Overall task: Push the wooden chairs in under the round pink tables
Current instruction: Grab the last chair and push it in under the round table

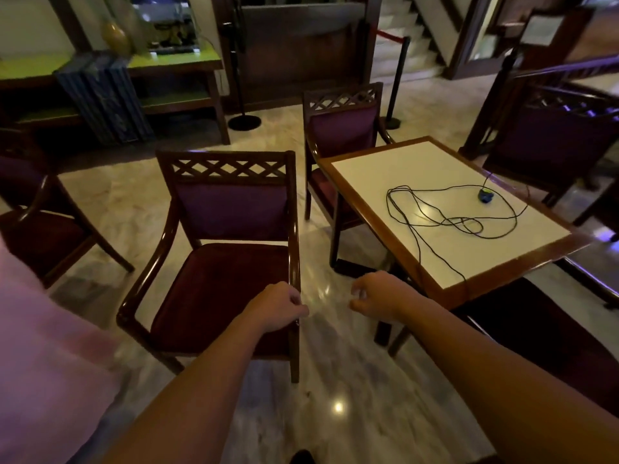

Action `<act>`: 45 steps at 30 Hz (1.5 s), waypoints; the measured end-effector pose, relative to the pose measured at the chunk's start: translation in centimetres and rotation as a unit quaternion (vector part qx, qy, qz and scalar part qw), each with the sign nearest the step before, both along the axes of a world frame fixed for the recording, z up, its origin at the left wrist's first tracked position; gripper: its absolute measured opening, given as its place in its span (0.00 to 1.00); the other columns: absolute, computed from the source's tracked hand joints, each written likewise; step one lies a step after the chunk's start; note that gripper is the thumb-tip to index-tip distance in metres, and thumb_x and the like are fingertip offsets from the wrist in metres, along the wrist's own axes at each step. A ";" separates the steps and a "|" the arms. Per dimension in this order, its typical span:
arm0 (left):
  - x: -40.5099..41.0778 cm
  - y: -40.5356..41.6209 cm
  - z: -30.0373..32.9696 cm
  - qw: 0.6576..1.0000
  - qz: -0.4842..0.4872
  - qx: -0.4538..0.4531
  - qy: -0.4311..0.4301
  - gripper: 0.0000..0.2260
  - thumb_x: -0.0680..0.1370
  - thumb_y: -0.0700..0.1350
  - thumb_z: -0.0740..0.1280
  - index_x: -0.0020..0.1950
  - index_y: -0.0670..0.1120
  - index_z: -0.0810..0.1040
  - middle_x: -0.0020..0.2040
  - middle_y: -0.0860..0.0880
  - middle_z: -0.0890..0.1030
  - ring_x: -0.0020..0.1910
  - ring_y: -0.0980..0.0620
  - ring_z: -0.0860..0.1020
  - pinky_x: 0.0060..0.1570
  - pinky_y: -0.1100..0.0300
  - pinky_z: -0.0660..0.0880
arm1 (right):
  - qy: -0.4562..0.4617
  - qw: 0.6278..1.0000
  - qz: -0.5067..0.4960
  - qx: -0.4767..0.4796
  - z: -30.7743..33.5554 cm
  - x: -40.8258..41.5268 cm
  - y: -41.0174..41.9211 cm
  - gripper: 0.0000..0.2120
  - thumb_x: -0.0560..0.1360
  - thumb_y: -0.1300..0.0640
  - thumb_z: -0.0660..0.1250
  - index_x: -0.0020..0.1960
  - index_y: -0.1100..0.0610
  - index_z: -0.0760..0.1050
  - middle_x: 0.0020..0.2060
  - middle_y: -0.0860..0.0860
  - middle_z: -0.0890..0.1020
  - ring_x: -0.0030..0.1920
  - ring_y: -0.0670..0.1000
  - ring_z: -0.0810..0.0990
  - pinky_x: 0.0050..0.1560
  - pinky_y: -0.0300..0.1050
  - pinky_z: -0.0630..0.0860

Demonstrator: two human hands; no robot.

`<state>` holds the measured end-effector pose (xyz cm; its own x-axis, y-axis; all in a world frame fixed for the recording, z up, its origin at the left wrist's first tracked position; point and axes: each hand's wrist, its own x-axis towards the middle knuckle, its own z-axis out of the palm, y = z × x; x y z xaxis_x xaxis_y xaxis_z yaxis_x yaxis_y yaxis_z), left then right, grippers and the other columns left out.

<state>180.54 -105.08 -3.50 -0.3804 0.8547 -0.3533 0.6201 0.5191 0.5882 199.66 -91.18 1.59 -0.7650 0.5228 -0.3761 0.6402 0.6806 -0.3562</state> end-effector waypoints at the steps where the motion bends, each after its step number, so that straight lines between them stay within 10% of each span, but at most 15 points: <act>1: -0.7 1.2 0.1 1.000 -0.002 0.004 -0.003 0.09 0.76 0.51 0.74 0.37 0.51 0.83 0.35 0.54 0.81 0.36 0.55 0.80 0.39 0.56 0.76 | 0.003 1.000 -0.001 0.001 0.0 -0.8 1.2 0.18 0.81 0.48 0.67 0.68 0.55 0.78 0.60 0.53 0.82 0.59 0.51 0.80 0.65 0.50 0.76; 31: -18.8 27.1 -1.3 0.956 0.286 0.038 -0.060 0.11 0.75 0.53 0.74 0.39 0.47 0.84 0.36 0.50 0.86 0.35 0.51 0.82 0.50 0.47 0.82 | 0.016 0.969 0.236 0.070 -1.2 -28.7 33.3 0.19 0.80 0.45 0.66 0.67 0.53 0.77 0.60 0.52 0.82 0.58 0.52 0.80 0.60 0.50 0.78; 42: -30.3 33.2 -2.0 0.901 0.417 0.056 -0.107 0.16 0.73 0.60 0.71 0.42 0.47 0.80 0.44 0.50 0.84 0.48 0.47 0.82 0.57 0.46 0.78 | 0.014 0.940 0.321 0.118 0.8 -45.1 38.0 0.15 0.80 0.50 0.64 0.64 0.53 0.80 0.53 0.54 0.84 0.50 0.55 0.82 0.52 0.53 0.81; 45: -32.2 34.4 -2.9 0.862 0.477 0.074 -0.151 0.23 0.73 0.63 0.69 0.56 0.46 0.81 0.55 0.47 0.83 0.56 0.46 0.80 0.59 0.46 0.75 | 0.006 0.922 0.363 0.136 1.0 -49.6 38.1 0.19 0.81 0.48 0.63 0.70 0.52 0.75 0.59 0.53 0.83 0.56 0.56 0.81 0.56 0.54 0.79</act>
